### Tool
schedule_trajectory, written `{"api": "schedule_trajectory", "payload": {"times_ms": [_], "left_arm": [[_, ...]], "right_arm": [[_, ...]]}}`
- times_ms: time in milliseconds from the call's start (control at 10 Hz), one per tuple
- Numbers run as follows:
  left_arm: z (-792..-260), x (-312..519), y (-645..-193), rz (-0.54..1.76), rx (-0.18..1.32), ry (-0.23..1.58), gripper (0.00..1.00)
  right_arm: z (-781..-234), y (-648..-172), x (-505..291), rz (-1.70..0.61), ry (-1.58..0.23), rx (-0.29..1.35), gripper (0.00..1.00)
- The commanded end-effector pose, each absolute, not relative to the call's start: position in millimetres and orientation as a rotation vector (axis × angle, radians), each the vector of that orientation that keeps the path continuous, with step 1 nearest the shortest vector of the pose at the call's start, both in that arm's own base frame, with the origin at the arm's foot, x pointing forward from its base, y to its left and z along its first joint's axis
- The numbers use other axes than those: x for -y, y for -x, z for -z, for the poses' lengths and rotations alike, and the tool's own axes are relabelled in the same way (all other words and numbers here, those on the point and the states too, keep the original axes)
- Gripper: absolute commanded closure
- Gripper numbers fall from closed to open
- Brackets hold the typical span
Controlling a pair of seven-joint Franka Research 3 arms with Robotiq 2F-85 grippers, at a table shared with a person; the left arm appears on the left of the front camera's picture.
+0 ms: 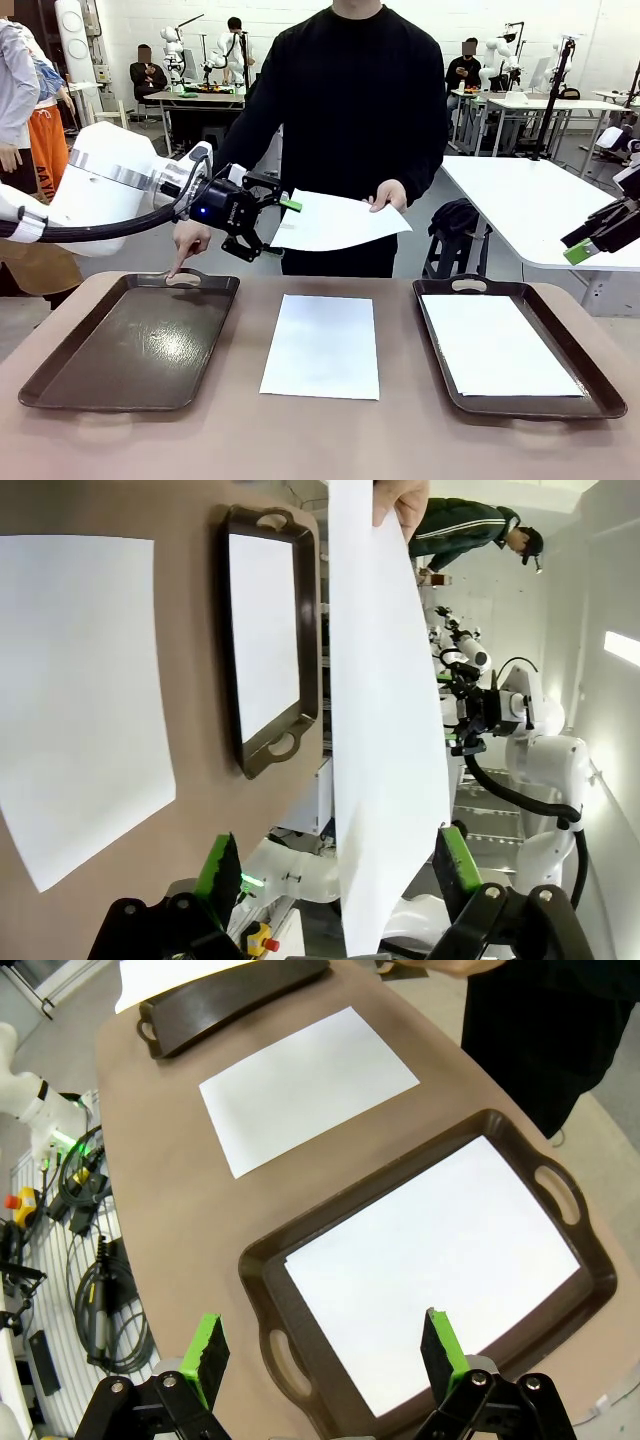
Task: Sort the A4 documents.
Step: Receive the A4 Paper.
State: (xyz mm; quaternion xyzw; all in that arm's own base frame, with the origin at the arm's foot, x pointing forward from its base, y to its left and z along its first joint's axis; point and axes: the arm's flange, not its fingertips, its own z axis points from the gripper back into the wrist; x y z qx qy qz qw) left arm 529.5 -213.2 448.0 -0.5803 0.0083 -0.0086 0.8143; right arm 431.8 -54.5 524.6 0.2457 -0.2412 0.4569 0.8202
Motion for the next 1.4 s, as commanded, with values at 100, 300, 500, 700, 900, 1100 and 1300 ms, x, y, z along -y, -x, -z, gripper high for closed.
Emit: {"api": "schedule_trajectory", "payload": {"times_ms": [100,300,500,700,900,1100,1300], "left_arm": [[-441,233,-541,0.032,-0.024,1.316,0.0],[-436,233,-550,0.053,0.016,1.348,0.0],[-436,232,-556,0.057,0.033,1.352,0.0],[-434,228,-559,0.051,0.04,1.35,0.0],[-431,219,-569,0.06,0.054,1.363,0.0],[-431,220,-569,0.077,0.075,1.375,0.0],[-431,224,-569,0.09,0.105,1.385,0.2]], "right_arm": [[-524,-433,54,-0.972,-0.513,0.517,0.0],[-524,-433,54,-0.972,-0.513,0.517,0.0],[-524,-433,54,-0.972,-0.513,0.517,0.0],[-524,-433,54,-0.972,-0.513,0.517,0.0],[-524,-433,54,-0.972,-0.513,0.517,0.0],[-524,-433,54,-0.972,-0.513,0.517,0.0],[-524,-433,54,-0.972,-0.513,0.517,0.0]]}}
